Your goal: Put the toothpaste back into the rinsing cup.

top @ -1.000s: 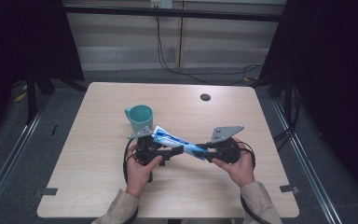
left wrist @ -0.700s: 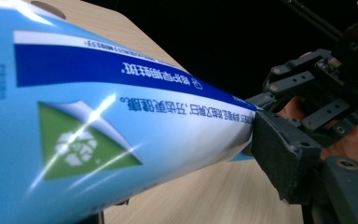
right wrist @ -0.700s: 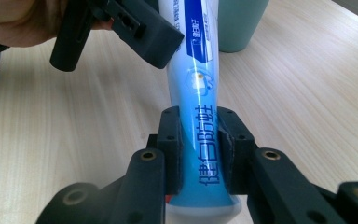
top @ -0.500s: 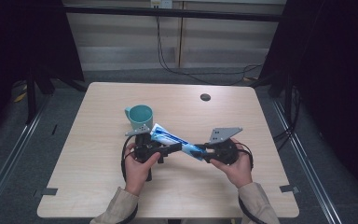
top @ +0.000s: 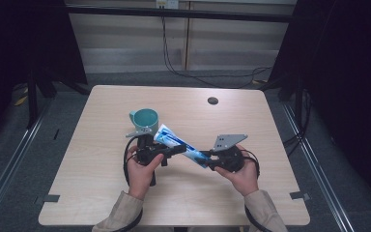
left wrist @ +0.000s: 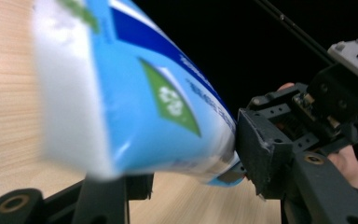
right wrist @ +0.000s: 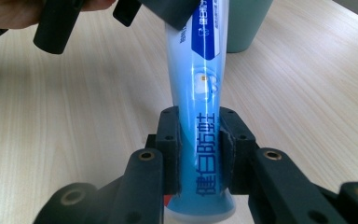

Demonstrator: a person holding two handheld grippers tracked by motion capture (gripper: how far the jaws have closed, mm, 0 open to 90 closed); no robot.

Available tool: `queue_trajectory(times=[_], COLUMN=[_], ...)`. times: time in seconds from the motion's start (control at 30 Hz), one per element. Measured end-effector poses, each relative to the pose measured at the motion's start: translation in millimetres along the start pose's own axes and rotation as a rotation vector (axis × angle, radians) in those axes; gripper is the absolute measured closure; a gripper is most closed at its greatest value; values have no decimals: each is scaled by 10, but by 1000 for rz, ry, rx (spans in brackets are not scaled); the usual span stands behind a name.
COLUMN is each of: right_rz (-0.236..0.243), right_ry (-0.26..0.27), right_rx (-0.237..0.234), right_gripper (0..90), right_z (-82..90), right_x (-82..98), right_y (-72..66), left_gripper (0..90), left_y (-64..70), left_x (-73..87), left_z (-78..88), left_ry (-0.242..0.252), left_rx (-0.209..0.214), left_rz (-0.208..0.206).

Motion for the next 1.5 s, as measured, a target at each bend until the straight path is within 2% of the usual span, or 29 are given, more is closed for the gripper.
queue_trajectory(times=[0.13,0.63,0.7,0.8,0.97,1.0,1.2,1.4,1.5], right_rz=[-3,-16,-17,-42,-45,-51,-70,-62,-52], right_ry=[2,11,18,29,32,33,45,49,47], right_rx=[4,5,10,10,29,33,25,12,9], right_gripper=[720,698,699,716,723,724,724,685,667], right_z=[-47,-116,-114,-109,-106,-114,-135,-165,-188], right_x=[-6,-15,-27,-32,-34,-32,-41,-47,-48], right_y=[-27,-53,-51,-50,-49,-48,-59,-91,-109], left_gripper=[541,631,627,602,574,557,547,646,665], left_y=[16,54,63,83,81,82,80,85,96], left_x=[-44,-124,-140,-159,-153,-152,-158,-164,-170], left_z=[21,37,33,7,-18,-30,-43,6,11], left_ry=[16,27,38,52,64,74,98,89,82], left_rx=[1,-9,-11,-17,-26,-41,-57,-60,-66], left_rz=[-6,-38,-36,-59,-74,-74,-73,-77,-86])
Point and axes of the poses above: each handheld gripper's, and its own axes: z roughly backward along the jaws, x roughly out of its underside, y roughly to its right, the point moved 7 cm from there along -z, roughly forward along the jaws, and after that the axes turned 8 degrees about -z, right-handed, at the moved point
